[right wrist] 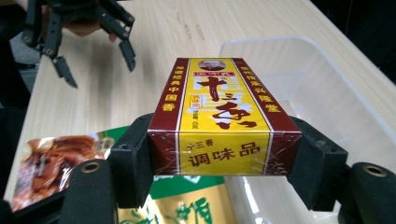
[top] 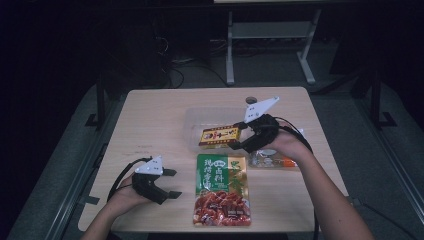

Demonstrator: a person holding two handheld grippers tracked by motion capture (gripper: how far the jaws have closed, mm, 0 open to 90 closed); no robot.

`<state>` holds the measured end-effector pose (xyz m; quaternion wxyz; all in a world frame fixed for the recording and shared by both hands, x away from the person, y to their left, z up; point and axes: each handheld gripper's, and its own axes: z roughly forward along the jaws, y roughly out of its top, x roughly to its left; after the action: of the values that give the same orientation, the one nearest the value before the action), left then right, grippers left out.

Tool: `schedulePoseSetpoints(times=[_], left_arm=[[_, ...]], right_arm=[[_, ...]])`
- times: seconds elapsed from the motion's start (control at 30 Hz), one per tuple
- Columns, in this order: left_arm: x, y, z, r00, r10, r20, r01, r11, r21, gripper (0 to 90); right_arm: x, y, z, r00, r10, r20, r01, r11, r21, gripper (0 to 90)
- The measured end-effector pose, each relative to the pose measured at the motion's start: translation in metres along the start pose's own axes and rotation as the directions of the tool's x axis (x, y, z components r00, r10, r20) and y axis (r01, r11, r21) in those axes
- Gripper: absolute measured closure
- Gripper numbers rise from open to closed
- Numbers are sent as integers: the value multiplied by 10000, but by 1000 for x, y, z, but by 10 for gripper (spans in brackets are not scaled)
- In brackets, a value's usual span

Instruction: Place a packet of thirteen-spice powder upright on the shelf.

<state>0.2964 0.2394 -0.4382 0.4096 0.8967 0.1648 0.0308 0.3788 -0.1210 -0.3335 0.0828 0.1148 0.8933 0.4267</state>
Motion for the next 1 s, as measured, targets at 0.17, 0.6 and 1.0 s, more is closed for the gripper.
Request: schedulePoseSetpoints(times=[0.17,0.6,1.0], left_arm=[[0,0,-1,10000,-76,51,77,10000,-18,215],[1,0,-2,9999,-93,140,95,9998,-151,217],[1,-1,-3,9994,-160,291,169,9994,-314,217]], right_arm=[[-9,14,7,10000,-6,21,5,9998,198,318],[-41,40,30,9988,-466,113,456,9962,739,318],[-56,47,60,9984,-562,50,552,9915,1177,317]])
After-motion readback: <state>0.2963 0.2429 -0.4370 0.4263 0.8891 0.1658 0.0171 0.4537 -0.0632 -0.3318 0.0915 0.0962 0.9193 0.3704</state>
